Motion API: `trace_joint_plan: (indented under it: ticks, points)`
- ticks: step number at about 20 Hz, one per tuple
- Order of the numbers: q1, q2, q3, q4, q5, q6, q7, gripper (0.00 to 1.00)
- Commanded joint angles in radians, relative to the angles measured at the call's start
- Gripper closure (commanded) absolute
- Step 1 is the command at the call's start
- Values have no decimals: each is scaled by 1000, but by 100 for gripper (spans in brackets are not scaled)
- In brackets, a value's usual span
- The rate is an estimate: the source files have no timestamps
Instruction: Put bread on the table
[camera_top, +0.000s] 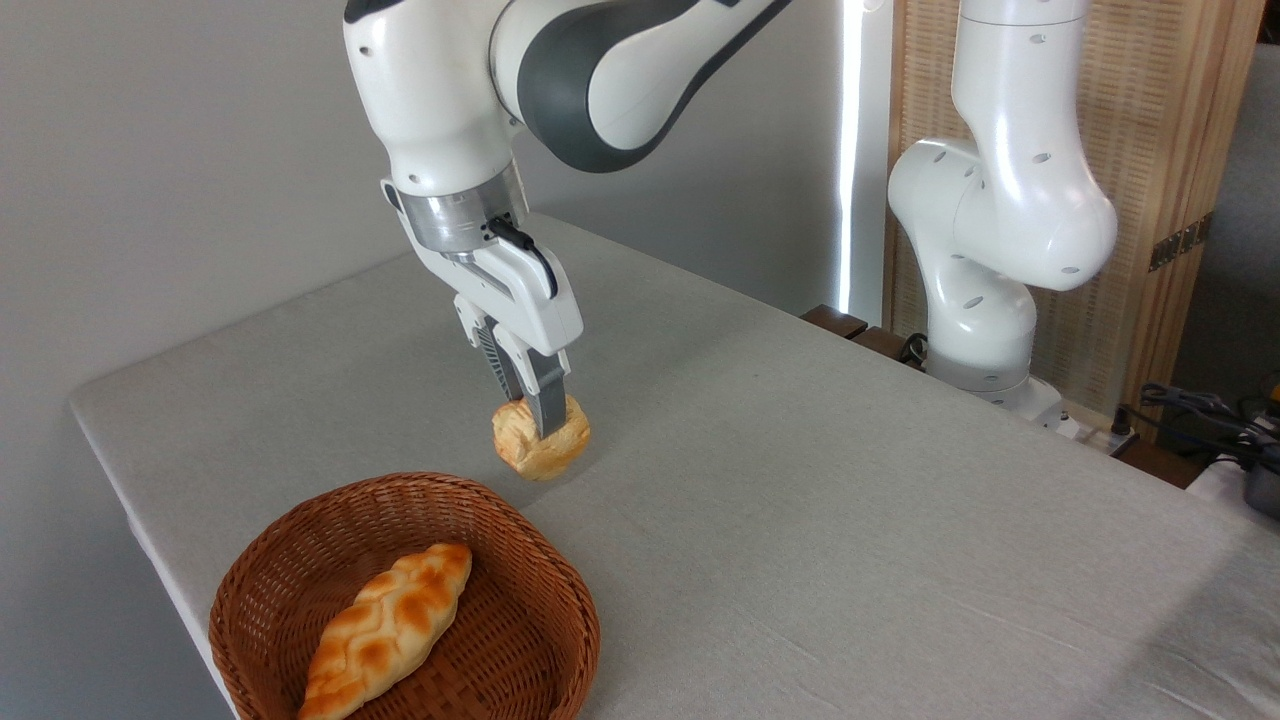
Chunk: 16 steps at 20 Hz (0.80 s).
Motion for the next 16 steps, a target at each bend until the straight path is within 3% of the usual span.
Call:
trace_joint_plan:
  ticks: [1,16]
  points:
    - [-11,-14,0,-17,-4,-4,-11,0]
    - [-15,-12,3,27,-7,4,-11,0]
